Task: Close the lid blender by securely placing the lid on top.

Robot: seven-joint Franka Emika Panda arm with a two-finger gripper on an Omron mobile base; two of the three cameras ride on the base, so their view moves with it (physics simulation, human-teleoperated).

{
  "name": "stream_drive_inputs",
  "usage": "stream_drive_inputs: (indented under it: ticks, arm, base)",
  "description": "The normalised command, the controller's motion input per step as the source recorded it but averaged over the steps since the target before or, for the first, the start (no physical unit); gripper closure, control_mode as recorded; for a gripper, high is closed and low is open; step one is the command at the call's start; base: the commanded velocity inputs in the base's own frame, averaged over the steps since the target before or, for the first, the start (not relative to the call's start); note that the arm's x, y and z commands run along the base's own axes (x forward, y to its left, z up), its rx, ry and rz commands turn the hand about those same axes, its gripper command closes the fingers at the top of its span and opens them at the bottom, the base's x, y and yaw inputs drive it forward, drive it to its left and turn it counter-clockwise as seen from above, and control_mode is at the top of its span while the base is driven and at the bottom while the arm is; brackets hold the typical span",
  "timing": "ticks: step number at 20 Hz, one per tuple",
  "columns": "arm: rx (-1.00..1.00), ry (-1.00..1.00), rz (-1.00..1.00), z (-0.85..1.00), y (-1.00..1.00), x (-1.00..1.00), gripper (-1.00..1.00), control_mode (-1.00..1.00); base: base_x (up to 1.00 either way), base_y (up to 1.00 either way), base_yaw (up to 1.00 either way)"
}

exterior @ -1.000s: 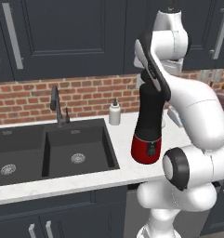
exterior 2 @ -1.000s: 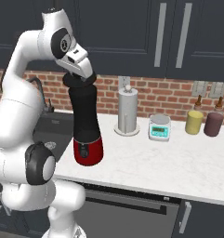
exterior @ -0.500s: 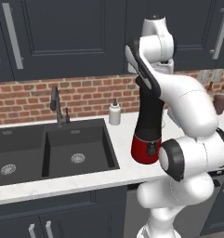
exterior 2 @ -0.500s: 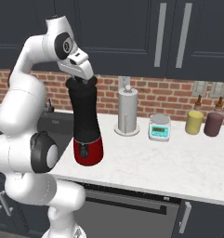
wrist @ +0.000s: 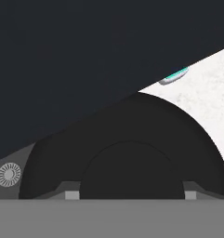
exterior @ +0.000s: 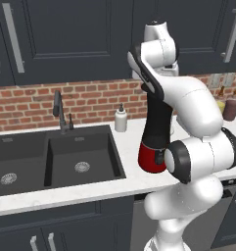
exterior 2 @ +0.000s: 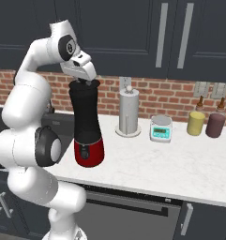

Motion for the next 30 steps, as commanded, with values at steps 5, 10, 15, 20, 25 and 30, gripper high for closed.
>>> stream_drive_inputs:
  ticks: [5, 10, 15, 20, 25, 30]
  arm:
    - [-0.05, 0.0, 0.01, -0.2, -0.02, 0.24, 1.0, -1.0]
    - [-0.03, 0.0, 0.03, -0.26, -0.06, 0.04, 1.0, -1.0]
    - [-0.01, 0.0, 0.01, -0.25, -0.03, 0.0, 1.0, -1.0]
    - [0.01, 0.0, 0.0, -0.12, -0.02, -0.03, 1.0, -1.0]
    - [0.01, 0.0, 0.0, 0.0, -0.02, -0.1, 1.0, -1.0]
    - [0.0, -0.01, 0.0, 0.0, -0.06, -0.09, 1.0, -1.0]
  base:
    - [0.0, 0.0, 0.0]
    - [0.0, 0.0, 0.0]
    - [0.0, 0.0, 0.0]
    - [0.0, 0.0, 0.0]
    - [0.0, 0.0, 0.0]
    - [0.0, 0.0, 0.0]
